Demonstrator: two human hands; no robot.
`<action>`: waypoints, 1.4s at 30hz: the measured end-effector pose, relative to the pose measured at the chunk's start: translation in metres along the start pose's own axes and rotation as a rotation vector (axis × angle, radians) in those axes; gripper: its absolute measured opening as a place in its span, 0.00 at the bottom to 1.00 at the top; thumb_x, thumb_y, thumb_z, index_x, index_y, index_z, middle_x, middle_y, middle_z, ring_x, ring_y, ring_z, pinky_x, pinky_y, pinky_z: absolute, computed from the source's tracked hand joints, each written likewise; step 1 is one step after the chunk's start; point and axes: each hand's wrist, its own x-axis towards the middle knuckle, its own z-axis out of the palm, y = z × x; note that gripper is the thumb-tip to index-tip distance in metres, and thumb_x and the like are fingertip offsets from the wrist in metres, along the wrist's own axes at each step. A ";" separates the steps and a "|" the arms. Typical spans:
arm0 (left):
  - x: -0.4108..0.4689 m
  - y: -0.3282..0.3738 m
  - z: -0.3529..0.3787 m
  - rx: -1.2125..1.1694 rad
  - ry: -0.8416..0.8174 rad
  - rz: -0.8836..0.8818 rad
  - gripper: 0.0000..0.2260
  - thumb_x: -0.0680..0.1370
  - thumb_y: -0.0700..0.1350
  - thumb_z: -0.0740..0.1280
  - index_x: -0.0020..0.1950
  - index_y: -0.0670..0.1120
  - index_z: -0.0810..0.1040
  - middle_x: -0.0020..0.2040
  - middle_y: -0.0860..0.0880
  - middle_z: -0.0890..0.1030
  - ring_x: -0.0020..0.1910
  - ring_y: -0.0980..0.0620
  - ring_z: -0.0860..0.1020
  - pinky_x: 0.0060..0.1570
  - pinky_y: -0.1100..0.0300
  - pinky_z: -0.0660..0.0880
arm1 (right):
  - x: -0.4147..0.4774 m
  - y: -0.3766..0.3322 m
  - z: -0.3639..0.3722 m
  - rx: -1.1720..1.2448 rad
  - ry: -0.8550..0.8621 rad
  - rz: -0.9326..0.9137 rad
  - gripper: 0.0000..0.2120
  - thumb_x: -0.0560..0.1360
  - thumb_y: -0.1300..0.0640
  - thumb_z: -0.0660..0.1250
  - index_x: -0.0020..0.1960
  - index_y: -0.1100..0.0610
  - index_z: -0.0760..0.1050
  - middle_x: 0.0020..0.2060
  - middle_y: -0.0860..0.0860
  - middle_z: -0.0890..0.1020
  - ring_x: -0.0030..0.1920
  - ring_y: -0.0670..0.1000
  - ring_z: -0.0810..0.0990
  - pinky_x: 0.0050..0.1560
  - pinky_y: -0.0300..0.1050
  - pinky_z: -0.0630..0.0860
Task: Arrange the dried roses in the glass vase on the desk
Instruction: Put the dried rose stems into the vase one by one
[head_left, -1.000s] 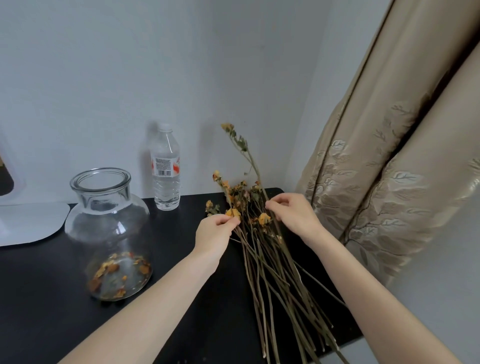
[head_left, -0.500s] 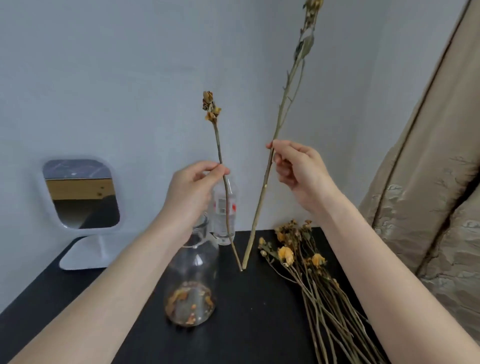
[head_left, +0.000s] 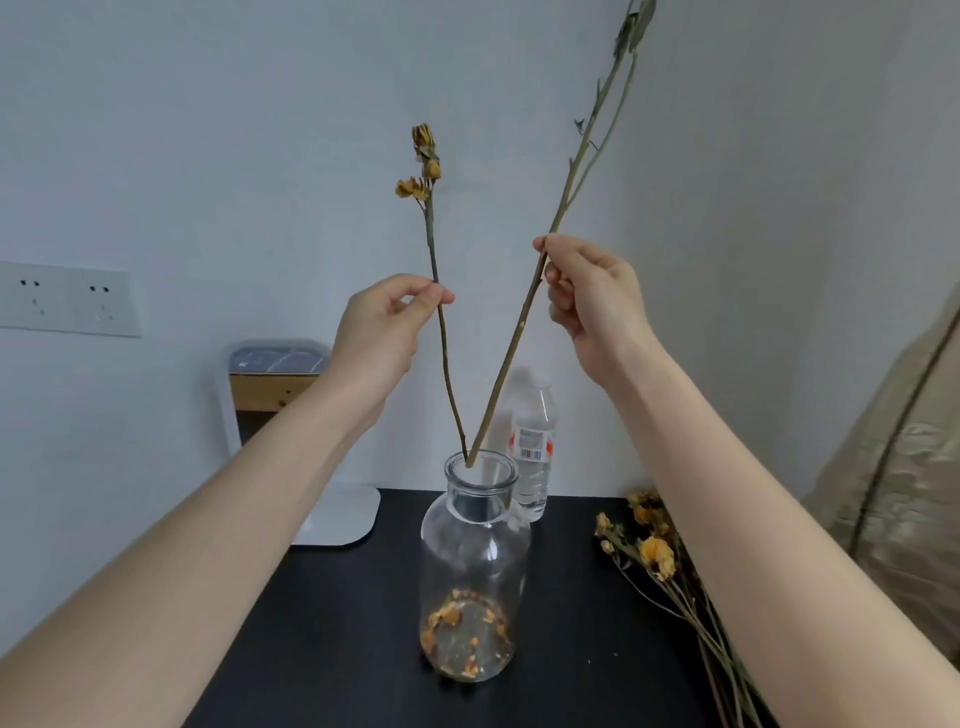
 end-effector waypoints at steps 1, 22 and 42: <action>-0.002 -0.006 0.001 -0.002 -0.009 -0.015 0.09 0.78 0.46 0.62 0.41 0.53 0.79 0.28 0.53 0.65 0.19 0.59 0.61 0.18 0.70 0.59 | -0.001 0.004 -0.001 -0.011 0.001 0.004 0.09 0.76 0.61 0.63 0.40 0.55 0.79 0.28 0.47 0.69 0.24 0.44 0.61 0.23 0.34 0.58; -0.048 -0.078 0.019 0.227 -0.191 -0.211 0.01 0.71 0.47 0.72 0.40 0.51 0.83 0.30 0.60 0.76 0.36 0.57 0.72 0.35 0.65 0.65 | -0.068 0.091 -0.019 -0.500 -0.215 0.197 0.06 0.75 0.59 0.67 0.46 0.61 0.80 0.33 0.51 0.79 0.31 0.40 0.75 0.38 0.29 0.71; -0.091 -0.069 0.021 0.416 -0.050 0.021 0.08 0.71 0.54 0.70 0.34 0.53 0.76 0.22 0.54 0.67 0.25 0.57 0.67 0.32 0.60 0.69 | -0.082 0.096 -0.044 -0.566 -0.134 0.142 0.05 0.73 0.59 0.70 0.48 0.59 0.78 0.26 0.47 0.67 0.22 0.41 0.64 0.25 0.28 0.62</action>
